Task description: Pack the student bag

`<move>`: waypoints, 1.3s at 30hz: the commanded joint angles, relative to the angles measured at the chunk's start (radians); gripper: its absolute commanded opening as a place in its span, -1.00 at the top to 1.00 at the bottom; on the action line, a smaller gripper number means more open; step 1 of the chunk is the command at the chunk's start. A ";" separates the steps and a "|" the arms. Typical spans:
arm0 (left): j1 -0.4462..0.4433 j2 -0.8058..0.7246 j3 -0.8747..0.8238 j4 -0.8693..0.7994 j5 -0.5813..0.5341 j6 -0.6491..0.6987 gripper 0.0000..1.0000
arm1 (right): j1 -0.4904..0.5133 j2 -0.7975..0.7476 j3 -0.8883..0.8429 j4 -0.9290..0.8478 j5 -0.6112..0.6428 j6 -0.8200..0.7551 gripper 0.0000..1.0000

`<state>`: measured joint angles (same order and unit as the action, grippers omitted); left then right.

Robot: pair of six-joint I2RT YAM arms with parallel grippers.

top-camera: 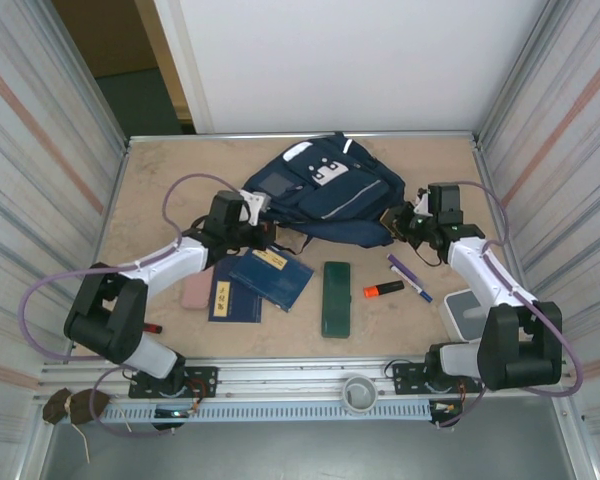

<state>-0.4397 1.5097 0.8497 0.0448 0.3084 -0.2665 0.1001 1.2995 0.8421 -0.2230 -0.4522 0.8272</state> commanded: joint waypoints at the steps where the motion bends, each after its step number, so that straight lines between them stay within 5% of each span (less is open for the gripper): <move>1: 0.042 0.021 0.052 -0.068 -0.178 -0.016 0.86 | 0.038 0.025 0.047 0.041 0.038 -0.025 0.94; 6: 0.042 -0.046 0.068 -0.145 -0.222 -0.028 0.03 | 0.157 0.066 0.034 0.081 0.105 0.013 0.82; 10: 0.042 -0.160 0.013 -0.132 -0.251 -0.053 -0.26 | 0.260 0.148 0.080 -0.006 0.102 -0.047 0.28; 13: 0.038 -0.192 0.011 -0.115 -0.208 -0.038 -0.37 | 0.234 0.130 0.113 -0.174 0.199 -0.178 -0.15; 16: 0.005 -0.165 0.038 -0.101 -0.189 -0.013 -0.43 | 0.166 0.100 0.096 -0.170 0.247 -0.212 -0.31; 21: -0.105 -0.030 0.148 -0.106 -0.164 0.118 -0.49 | 0.156 0.211 0.116 -0.125 0.233 -0.209 -0.21; 28: -0.251 0.209 0.394 -0.244 -0.132 0.335 -0.61 | 0.160 0.271 0.064 -0.070 0.230 -0.212 0.38; 39: -0.322 0.518 0.716 -0.441 -0.214 0.467 -0.66 | 0.163 0.273 0.012 -0.028 0.214 -0.217 0.63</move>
<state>-0.7551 1.9938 1.5021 -0.3092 0.1432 0.1455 0.2558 1.5635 0.8730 -0.2516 -0.2333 0.6266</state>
